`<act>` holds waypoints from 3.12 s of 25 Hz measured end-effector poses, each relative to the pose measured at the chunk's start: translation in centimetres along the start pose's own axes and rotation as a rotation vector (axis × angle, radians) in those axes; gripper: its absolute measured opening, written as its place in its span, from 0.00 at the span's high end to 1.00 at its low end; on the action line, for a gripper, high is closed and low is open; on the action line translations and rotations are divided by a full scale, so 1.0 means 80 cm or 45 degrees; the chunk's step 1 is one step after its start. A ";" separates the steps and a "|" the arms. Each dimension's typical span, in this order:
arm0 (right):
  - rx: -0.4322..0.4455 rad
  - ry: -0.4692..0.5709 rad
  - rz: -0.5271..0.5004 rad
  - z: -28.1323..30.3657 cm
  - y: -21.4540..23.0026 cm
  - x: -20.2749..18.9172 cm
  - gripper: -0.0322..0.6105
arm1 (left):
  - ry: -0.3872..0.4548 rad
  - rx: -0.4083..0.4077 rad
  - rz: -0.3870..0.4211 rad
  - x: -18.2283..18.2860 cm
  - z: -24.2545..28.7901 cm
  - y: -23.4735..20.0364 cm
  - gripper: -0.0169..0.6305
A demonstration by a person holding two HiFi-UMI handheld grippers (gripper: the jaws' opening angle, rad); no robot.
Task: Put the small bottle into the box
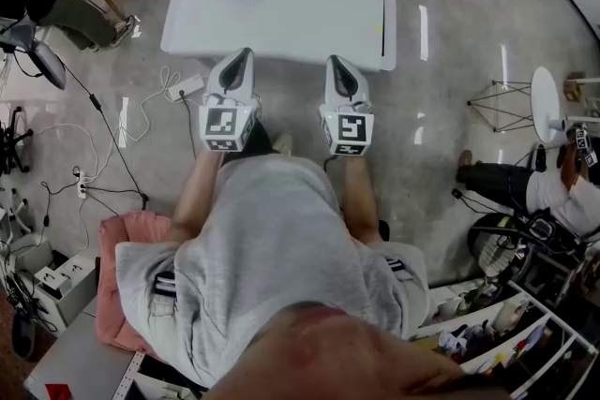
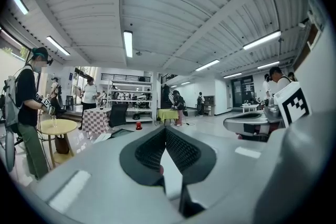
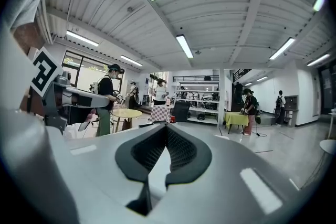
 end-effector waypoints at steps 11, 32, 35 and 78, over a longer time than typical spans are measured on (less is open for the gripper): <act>0.031 -0.049 0.024 0.069 0.008 -0.025 0.95 | -0.037 0.014 0.000 -0.016 0.057 -0.043 0.96; 0.020 -0.126 0.020 0.324 0.049 -0.050 0.95 | -0.040 0.012 -0.046 -0.043 0.263 -0.205 0.96; 0.019 -0.133 0.014 0.354 0.046 -0.054 0.95 | -0.038 0.007 -0.057 -0.050 0.281 -0.226 0.96; 0.367 -0.280 0.070 0.550 0.060 -0.162 0.95 | -0.207 0.460 -0.128 -0.147 0.329 -0.330 0.96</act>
Point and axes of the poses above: the fingertips, and each gripper's own axes: z forward along the fingers, y to its right, x out of its top, the point moved 3 cm from there along -z, backward along the fingers, and after that the axes turned 14 degrees about y, right-handed, at the moved point
